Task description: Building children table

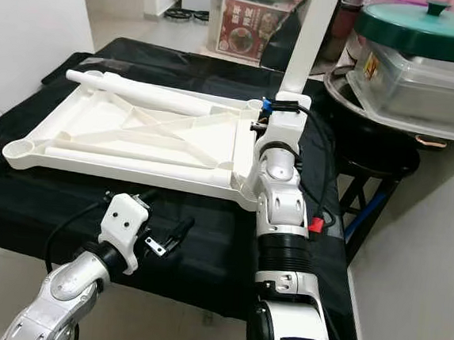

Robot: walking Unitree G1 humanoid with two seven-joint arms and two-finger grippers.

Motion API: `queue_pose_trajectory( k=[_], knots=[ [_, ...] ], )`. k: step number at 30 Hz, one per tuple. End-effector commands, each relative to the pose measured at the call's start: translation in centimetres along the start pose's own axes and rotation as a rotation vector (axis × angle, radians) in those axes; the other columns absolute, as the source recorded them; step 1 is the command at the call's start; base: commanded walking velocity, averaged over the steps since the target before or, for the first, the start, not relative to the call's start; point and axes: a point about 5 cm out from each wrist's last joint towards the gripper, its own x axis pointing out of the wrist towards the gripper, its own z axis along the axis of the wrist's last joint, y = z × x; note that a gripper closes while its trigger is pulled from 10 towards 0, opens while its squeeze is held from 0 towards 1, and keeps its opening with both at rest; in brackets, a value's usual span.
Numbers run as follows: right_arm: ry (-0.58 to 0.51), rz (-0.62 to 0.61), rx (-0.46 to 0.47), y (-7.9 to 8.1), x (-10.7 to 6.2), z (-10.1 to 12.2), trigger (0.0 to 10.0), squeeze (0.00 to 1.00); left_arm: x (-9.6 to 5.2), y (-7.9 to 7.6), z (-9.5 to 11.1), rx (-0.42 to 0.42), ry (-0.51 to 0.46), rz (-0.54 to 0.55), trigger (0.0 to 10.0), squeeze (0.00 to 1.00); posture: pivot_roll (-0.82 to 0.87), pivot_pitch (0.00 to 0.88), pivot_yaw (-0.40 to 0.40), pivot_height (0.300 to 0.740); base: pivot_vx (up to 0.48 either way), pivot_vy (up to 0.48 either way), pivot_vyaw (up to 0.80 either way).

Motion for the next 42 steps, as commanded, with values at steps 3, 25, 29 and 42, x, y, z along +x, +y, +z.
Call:
queue_pose_trajectory(
  k=[3, 25, 29, 42],
  knots=[
    [0.074, 0.005, 0.078, 0.9, -0.8, -1.1, 10.0, 0.0, 0.0, -0.1, -0.2, 0.001, 0.006, 0.004, 10.0, 0.0, 0.13, 0.056, -0.071, 0.74, 0.0, 0.0, 0.0],
    [0.062, 0.573, 0.115, 0.5, 0.2, 1.4, 10.0, 1.0, -0.1, -0.1, -0.3, -0.005, 0.009, 0.005, 10.0, 0.0, 0.13, 0.063, -0.073, 0.74, 0.0, 0.0, 0.0],
    [0.092, 0.758, 0.151, -0.9, 0.5, 1.6, 10.0, 0.0, -0.1, -0.1, -0.3, -0.007, 0.009, 0.004, 10.0, 0.0, 0.13, 0.062, -0.072, 0.74, 0.0, 0.0, 0.0],
    [0.152, 1.163, 0.148, -3.4, 1.0, 1.1, 10.0, 0.0, -0.2, -0.3, 0.0, -0.006, 0.0, 0.0, 10.0, 0.0, 0.15, 0.052, -0.081, 0.74, 0.0, 0.0, 0.0]
  ],
)
